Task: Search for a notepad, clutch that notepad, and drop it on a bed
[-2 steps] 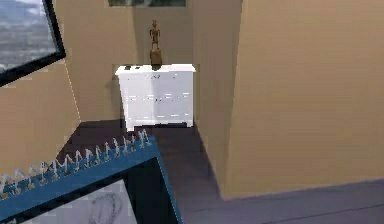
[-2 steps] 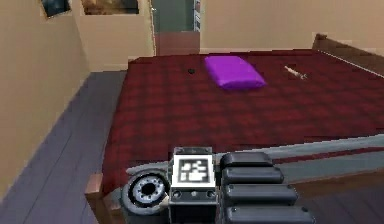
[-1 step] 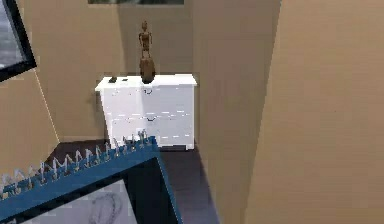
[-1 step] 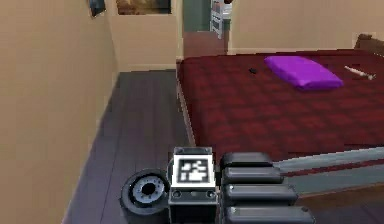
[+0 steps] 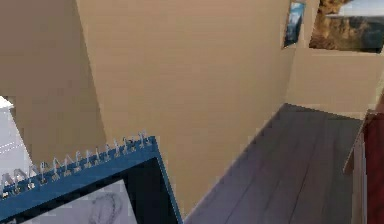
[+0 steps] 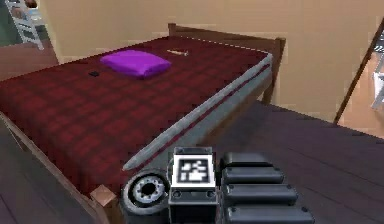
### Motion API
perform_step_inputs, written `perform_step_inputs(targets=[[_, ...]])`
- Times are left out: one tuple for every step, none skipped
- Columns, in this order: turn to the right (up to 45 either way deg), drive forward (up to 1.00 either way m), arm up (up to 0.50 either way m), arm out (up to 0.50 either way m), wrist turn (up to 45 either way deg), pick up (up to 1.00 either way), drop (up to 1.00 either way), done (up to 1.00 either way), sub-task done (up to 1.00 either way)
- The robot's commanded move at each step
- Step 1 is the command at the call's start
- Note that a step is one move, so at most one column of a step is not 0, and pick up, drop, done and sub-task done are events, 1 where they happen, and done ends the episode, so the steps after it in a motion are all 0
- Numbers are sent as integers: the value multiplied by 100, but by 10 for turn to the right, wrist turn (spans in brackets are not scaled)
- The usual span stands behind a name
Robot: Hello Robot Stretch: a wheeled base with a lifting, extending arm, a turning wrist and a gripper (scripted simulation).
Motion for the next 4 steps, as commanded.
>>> perform_step_inputs(targets=[[60, 0, 0, 0, 0, 0, 0, 0, 0], [0, 30, 0, 0, 0, 0, 0, 0, 0], [300, 0, 0, 0, 0, 0, 0, 0, 0], [0, 100, 0, 0, 0, 0, 0, 0, 0]])
